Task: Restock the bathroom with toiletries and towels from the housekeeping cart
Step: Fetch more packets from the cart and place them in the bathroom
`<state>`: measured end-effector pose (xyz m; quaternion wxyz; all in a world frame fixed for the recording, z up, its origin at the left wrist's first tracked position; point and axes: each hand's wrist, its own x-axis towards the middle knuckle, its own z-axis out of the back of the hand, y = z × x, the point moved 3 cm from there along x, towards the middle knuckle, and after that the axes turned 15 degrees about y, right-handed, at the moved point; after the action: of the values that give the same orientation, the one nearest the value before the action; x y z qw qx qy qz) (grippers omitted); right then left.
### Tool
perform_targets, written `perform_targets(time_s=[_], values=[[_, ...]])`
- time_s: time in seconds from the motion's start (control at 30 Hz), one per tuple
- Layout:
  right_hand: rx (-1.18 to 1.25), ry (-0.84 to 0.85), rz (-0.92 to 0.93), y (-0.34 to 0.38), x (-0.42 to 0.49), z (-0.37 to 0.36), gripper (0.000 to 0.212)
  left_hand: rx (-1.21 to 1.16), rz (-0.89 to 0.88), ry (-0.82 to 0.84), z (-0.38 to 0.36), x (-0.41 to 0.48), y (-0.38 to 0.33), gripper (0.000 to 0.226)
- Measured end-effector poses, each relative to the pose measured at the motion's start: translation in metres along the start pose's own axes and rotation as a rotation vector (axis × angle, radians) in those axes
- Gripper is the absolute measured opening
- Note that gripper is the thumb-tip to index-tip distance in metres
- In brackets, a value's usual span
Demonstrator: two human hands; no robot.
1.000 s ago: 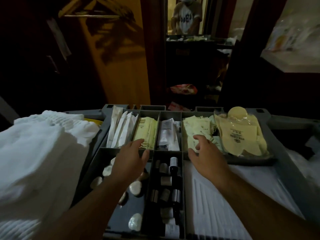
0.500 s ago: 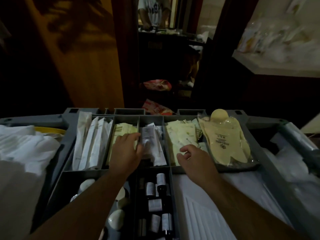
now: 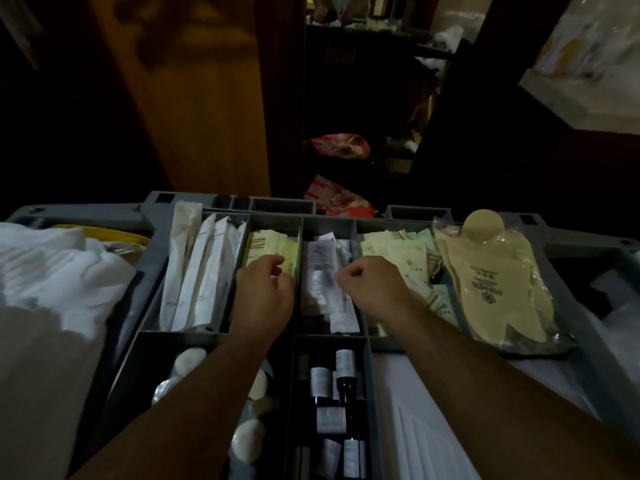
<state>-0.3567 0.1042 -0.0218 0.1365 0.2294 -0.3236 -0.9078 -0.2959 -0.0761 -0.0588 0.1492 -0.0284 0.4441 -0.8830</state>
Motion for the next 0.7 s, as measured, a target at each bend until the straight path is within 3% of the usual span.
perform_targets(time_s=[0.13,0.33,0.43,0.5,0.6,0.7], values=[[-0.274,0.173,-0.102,0.008,0.016,-0.016,0.055,0.000,0.008,-0.012,-0.001,-0.001,0.000,0.035],[-0.396,0.080,-0.207,0.020,0.021,-0.027,0.066,0.005,0.006,-0.018,-0.003,-0.001,-0.003,0.036],[-0.403,0.098,-0.176,0.018,0.024,-0.024,0.041,0.007,0.024,-0.032,-0.003,-0.001,-0.002,0.035],[-0.325,0.110,-0.156,0.013,0.023,-0.017,0.025,0.004,0.036,-0.041,-0.003,0.000,-0.001,0.034],[0.051,0.050,-0.101,0.002,0.018,-0.007,0.010,0.000,0.048,-0.040,-0.004,0.000,0.001,0.033],[0.271,0.001,-0.048,-0.008,0.003,0.002,0.030,0.007,0.032,-0.032,-0.004,0.000,0.001,0.033]])
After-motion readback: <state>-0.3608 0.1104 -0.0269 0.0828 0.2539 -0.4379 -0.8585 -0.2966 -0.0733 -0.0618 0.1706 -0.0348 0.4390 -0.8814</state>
